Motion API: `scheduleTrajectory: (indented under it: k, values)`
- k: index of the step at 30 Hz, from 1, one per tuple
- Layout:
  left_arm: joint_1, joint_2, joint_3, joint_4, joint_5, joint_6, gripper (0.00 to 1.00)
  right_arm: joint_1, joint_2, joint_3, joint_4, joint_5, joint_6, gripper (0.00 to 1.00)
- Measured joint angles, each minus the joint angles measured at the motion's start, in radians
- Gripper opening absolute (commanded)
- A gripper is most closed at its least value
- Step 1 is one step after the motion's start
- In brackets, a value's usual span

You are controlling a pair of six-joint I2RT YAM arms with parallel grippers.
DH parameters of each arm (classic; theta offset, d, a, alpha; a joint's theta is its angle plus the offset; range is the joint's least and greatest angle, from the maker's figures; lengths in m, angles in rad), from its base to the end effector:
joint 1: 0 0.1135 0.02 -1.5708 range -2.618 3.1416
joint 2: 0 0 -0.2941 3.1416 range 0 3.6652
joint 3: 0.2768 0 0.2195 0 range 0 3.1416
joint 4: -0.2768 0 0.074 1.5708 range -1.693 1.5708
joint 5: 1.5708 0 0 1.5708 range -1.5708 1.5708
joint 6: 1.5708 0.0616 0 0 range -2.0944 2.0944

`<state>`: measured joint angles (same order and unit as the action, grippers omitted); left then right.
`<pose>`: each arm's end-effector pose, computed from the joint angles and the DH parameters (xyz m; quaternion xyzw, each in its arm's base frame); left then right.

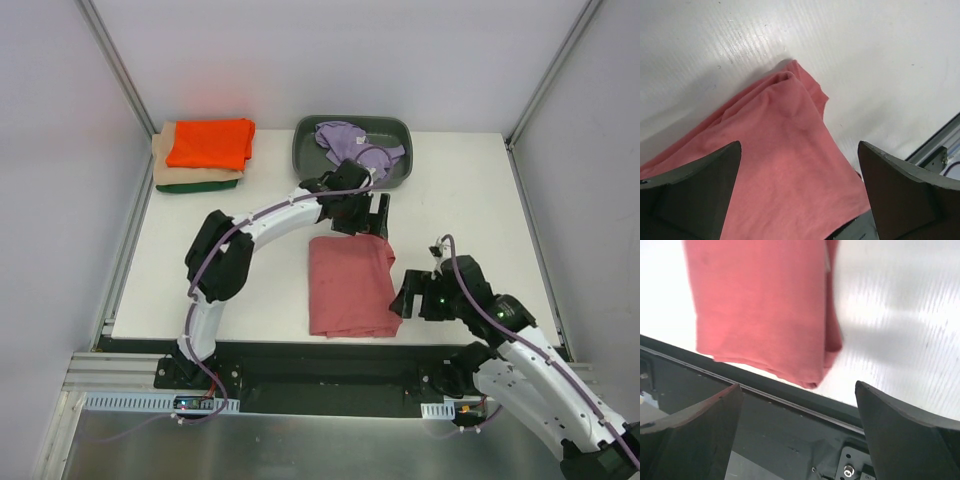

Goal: Fold and stack the t-shirts
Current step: Fold the long partially folded tshirt into a neat square, then smooth out wrinkles on the folded tshirt

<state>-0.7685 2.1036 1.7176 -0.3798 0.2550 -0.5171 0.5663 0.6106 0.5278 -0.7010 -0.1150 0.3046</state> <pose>0.3371 -0.3475 0.2503 0.1638 0.8992 -0.3266 0.2409 0.0723 0.0543 0.2290 -0.1421 0.9113 0.2096 0.3247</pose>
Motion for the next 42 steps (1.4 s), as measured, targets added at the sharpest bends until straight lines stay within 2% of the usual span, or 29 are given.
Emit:
scheduleTrajectory:
  k: [3,8,12,18,21,24,29,33,42]
  values:
    - [0.0,-0.086,-0.035,0.003,-0.013,0.016,0.99,0.0,0.0,0.064,0.029,-0.007,-0.037,0.96]
    - [0.01,-0.358,-0.218,0.026,-0.122,0.013,0.99,0.0,0.075,0.082,0.185,-0.07,-0.058,0.96]
    - [0.059,-0.581,-0.426,0.046,-0.217,-0.018,0.99,0.0,0.265,0.158,0.318,-0.148,-0.056,0.96]
    - [0.214,-0.752,-0.734,0.072,-0.246,-0.074,0.99,0.001,0.653,0.401,0.518,-0.306,-0.06,0.96]
    - [0.254,-0.776,-0.809,0.067,-0.253,-0.087,0.99,-0.001,0.839,0.494,0.563,-0.336,-0.081,0.96]
    - [0.259,-0.788,-0.822,0.074,-0.251,-0.092,0.99,-0.019,0.977,0.542,0.56,-0.299,-0.107,0.96]
    - [0.258,-0.783,-0.821,0.109,-0.224,-0.093,0.99,-0.148,1.124,0.516,0.541,-0.235,-0.115,0.96]
    - [0.255,-0.716,-0.799,0.15,-0.154,-0.093,0.99,-0.219,1.154,0.507,0.558,-0.261,-0.109,0.96]
    - [0.152,-0.481,-0.637,0.276,0.011,-0.093,0.99,-0.236,1.163,0.513,0.558,-0.291,-0.138,0.96]
